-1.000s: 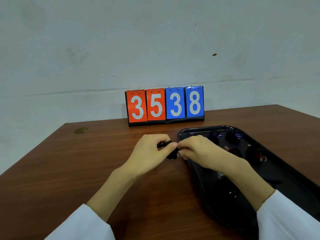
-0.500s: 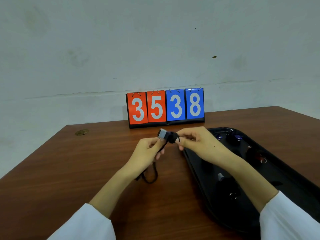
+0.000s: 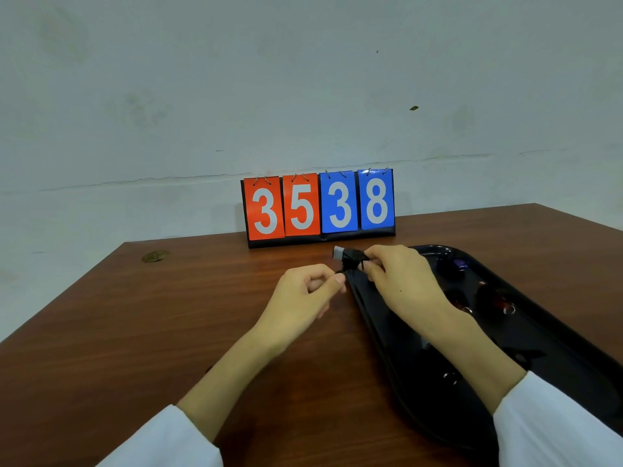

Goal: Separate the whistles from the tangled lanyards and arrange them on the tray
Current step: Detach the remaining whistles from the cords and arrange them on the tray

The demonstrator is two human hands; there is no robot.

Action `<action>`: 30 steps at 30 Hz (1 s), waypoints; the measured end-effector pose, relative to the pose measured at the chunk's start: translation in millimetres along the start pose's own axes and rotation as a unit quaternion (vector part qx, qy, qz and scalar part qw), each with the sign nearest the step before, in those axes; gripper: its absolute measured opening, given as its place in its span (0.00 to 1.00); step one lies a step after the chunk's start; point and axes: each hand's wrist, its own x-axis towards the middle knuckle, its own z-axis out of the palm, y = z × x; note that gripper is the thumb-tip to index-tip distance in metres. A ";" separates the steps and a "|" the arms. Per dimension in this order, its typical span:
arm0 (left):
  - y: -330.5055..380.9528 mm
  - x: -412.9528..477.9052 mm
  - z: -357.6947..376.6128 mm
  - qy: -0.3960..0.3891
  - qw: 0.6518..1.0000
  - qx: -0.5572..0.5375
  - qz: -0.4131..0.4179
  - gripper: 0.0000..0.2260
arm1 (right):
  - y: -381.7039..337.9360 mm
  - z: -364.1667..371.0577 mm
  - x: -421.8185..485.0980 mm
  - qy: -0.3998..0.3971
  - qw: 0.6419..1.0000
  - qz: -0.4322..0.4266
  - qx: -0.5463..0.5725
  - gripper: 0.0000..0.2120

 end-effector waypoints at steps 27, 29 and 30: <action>-4.4 5.2 -22.2 -0.060 0.989 -0.075 -0.115 0.15 | -11.2 -8.3 -4.2 -0.159 0.947 -0.118 0.253 0.05; -5.4 3.3 -16.8 -0.083 0.987 -0.090 -0.108 0.17 | -10.0 -7.9 -2.4 -0.124 0.953 -0.091 0.259 0.05; -6.4 2.1 -13.9 -0.088 0.986 -0.092 -0.105 0.18 | -9.2 -8.1 -1.4 -0.106 0.956 -0.076 0.264 0.05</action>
